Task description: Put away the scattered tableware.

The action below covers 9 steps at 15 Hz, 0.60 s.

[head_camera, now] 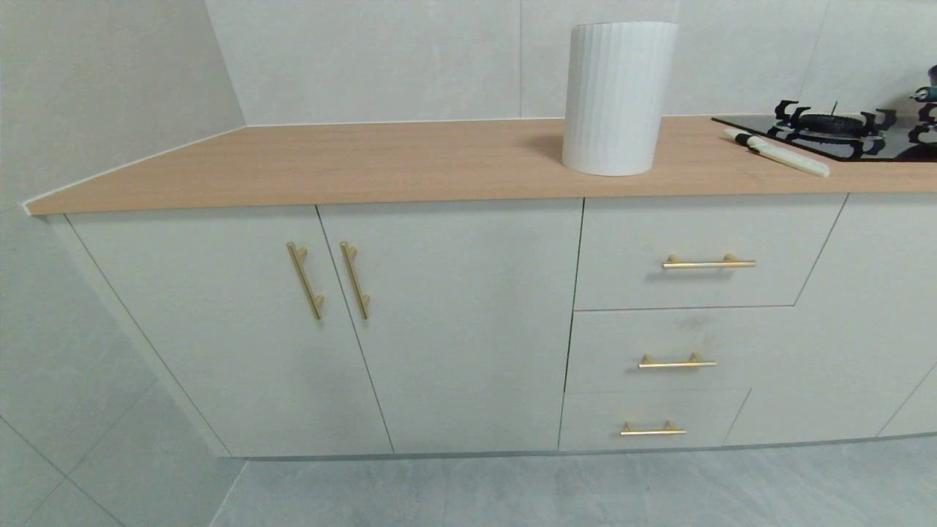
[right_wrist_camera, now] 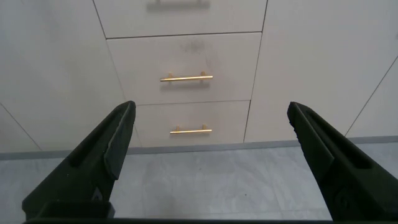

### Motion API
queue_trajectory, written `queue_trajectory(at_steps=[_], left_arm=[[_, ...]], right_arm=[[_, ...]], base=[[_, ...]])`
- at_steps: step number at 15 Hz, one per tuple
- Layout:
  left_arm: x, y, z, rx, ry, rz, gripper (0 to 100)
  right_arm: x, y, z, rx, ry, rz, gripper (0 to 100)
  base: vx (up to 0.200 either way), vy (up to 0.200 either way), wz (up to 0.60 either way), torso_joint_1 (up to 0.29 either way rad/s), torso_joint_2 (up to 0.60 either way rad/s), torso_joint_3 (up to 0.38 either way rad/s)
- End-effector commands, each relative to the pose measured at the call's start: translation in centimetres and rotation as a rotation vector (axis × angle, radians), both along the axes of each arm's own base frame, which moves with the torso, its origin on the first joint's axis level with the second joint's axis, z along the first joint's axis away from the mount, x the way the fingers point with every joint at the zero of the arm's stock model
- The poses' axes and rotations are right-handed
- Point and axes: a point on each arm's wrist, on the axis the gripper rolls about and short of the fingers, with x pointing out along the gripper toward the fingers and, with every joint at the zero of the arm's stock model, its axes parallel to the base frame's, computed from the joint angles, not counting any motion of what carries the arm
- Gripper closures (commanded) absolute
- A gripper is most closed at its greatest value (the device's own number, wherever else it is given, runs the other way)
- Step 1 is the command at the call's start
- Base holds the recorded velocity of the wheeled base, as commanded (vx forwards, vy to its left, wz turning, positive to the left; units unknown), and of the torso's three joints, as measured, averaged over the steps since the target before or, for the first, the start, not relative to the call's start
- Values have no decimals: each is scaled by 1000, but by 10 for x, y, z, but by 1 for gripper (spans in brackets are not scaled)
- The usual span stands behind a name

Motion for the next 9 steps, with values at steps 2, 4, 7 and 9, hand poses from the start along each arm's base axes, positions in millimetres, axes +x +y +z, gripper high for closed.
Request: queue_trajectory(at_steps=[2,4,7,9], left_arm=[[0,0,0,0,-1,0,0],[0,0,0,0,-1,0,0],[0,0,0,0,-1,0,0],[0,0,0,0,-1,2,0]], right_arm=[[0,0,0,1,4,1,0],[0,0,0,0,4,1,0],[0,0,0,0,4,2,0],[0,0,0,0,4,2,0]], base=[[100,0,0,1,-1,1],[200,0,0,0,-2,5],[200,0,0,4,-2,1],[200,0,0,2,0,0]])
